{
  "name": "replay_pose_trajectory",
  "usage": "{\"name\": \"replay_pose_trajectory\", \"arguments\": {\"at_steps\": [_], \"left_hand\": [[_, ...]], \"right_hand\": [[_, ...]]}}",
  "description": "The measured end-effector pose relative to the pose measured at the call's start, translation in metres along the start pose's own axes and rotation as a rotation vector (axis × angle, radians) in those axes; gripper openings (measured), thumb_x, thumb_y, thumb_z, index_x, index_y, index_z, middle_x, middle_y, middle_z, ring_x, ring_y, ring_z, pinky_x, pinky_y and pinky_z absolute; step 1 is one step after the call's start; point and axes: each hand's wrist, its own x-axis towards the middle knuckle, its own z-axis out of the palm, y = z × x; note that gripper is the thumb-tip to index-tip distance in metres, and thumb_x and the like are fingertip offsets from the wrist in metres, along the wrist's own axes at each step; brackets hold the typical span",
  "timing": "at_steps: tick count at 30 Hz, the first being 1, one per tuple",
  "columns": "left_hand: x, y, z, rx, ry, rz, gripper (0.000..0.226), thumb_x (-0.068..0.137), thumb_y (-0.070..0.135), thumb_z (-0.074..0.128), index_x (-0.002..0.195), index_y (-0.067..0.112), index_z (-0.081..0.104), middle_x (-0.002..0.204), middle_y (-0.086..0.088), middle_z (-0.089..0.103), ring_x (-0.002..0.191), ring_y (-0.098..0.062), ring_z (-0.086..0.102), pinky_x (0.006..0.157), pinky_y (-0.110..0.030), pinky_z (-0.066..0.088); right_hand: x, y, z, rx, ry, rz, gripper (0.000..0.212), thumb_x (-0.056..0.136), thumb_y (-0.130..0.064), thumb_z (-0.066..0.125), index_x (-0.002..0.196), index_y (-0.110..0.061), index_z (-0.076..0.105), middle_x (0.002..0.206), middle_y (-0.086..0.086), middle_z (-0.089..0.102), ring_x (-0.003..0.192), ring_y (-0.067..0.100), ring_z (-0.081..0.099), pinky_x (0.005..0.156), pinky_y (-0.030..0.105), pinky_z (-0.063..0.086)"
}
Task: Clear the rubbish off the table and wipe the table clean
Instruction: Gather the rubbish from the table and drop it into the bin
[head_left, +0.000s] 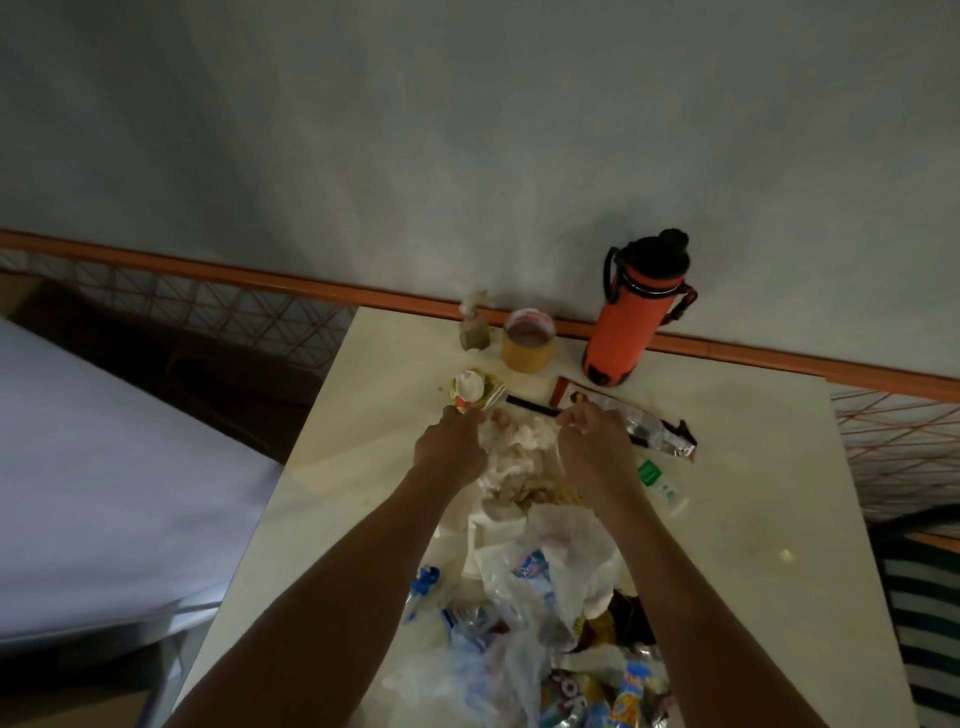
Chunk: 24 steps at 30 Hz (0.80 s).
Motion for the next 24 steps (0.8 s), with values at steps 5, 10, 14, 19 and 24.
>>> {"name": "replay_pose_trajectory", "arguments": {"at_steps": [5, 10, 14, 19, 24], "left_hand": [[0.004, 0.001, 0.013, 0.201, 0.069, 0.029, 0.04, 0.094, 0.03, 0.057, 0.132, 0.018, 0.053, 0.127, -0.009, 0.052, 0.105, -0.037, 0.064, 0.081, -0.042, 0.051], [0.0, -0.014, 0.018, 0.177, 0.112, 0.046, 0.026, 0.095, 0.03, 0.053, 0.115, 0.017, 0.061, 0.109, -0.004, 0.059, 0.099, -0.029, 0.063, 0.075, -0.037, 0.049], [-0.006, -0.022, 0.008, 0.0, 0.161, 0.014, 0.023, 0.085, 0.032, 0.058, 0.105, 0.02, 0.057, 0.099, -0.001, 0.061, 0.092, -0.025, 0.06, 0.074, -0.035, 0.051], [-0.014, -0.028, -0.011, -0.267, 0.23, -0.043, 0.012, 0.086, 0.025, 0.063, 0.092, 0.023, 0.054, 0.087, 0.001, 0.063, 0.081, -0.024, 0.06, 0.067, -0.033, 0.047], [-0.015, -0.014, -0.021, -0.38, 0.249, 0.052, 0.029, 0.087, 0.016, 0.06, 0.115, 0.024, 0.056, 0.106, 0.001, 0.052, 0.097, -0.026, 0.058, 0.08, -0.034, 0.046]], "right_hand": [[0.028, 0.036, 0.004, -0.281, -0.121, 0.062, 0.046, 0.085, -0.035, 0.058, 0.129, -0.031, 0.048, 0.142, 0.007, 0.034, 0.121, 0.035, 0.048, 0.097, 0.047, 0.047], [0.042, 0.056, 0.022, -0.435, -0.221, 0.045, 0.059, 0.09, -0.047, 0.059, 0.143, -0.033, 0.039, 0.148, 0.011, 0.029, 0.132, 0.038, 0.038, 0.103, 0.044, 0.038], [0.046, 0.068, 0.029, -0.539, -0.23, 0.002, 0.044, 0.09, -0.033, 0.055, 0.133, -0.031, 0.049, 0.134, 0.012, 0.043, 0.12, 0.036, 0.048, 0.095, 0.042, 0.042], [0.049, 0.068, 0.029, -0.437, -0.135, -0.046, 0.038, 0.088, -0.018, 0.054, 0.124, -0.027, 0.055, 0.129, 0.011, 0.051, 0.12, 0.033, 0.048, 0.097, 0.041, 0.041], [0.055, 0.053, 0.031, -0.351, -0.123, -0.199, 0.058, 0.085, 0.0, 0.05, 0.134, -0.031, 0.048, 0.137, 0.008, 0.036, 0.117, 0.033, 0.052, 0.087, 0.039, 0.049]]}}
